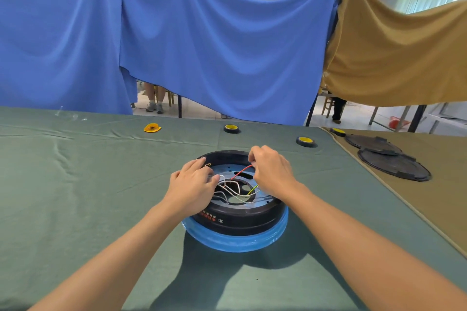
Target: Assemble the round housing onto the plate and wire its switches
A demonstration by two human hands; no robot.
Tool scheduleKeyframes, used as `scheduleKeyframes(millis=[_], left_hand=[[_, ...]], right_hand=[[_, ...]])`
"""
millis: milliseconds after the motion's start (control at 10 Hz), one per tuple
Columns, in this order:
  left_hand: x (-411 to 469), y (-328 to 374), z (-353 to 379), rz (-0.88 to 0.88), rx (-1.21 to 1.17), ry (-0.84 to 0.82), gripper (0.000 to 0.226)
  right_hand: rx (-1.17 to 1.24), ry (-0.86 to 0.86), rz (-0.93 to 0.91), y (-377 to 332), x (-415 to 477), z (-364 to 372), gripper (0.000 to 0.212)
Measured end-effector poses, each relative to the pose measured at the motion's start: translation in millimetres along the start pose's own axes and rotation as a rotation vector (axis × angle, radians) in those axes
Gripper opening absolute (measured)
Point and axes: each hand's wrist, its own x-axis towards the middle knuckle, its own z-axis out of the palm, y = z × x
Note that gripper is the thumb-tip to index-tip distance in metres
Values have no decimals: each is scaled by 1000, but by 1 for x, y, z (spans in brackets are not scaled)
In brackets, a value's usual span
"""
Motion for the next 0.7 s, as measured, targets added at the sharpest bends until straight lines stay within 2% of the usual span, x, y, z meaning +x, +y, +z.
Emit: scheduleKeyframes(millis=[100,200,300,400,500,700], left_hand=[[1,-1,2,3,13,10,46],[1,-2,3,2,20,13,46],[1,0,3,-1,26,11,47],[2,0,4,-7,44,5,50],[1,0,2,-13,47,-11,56],[2,1,1,-14,51,5,55]], right_hand=[[18,64,63,4,1,2,19],[128,6,37,5,2,4,14],[131,-108,-11,4,2,3,21],[-36,-262,-106,1,0,3,25],[-44,-273,-140,1,-2,-1,26],[165,-96,-69,4,-5,-15,22]])
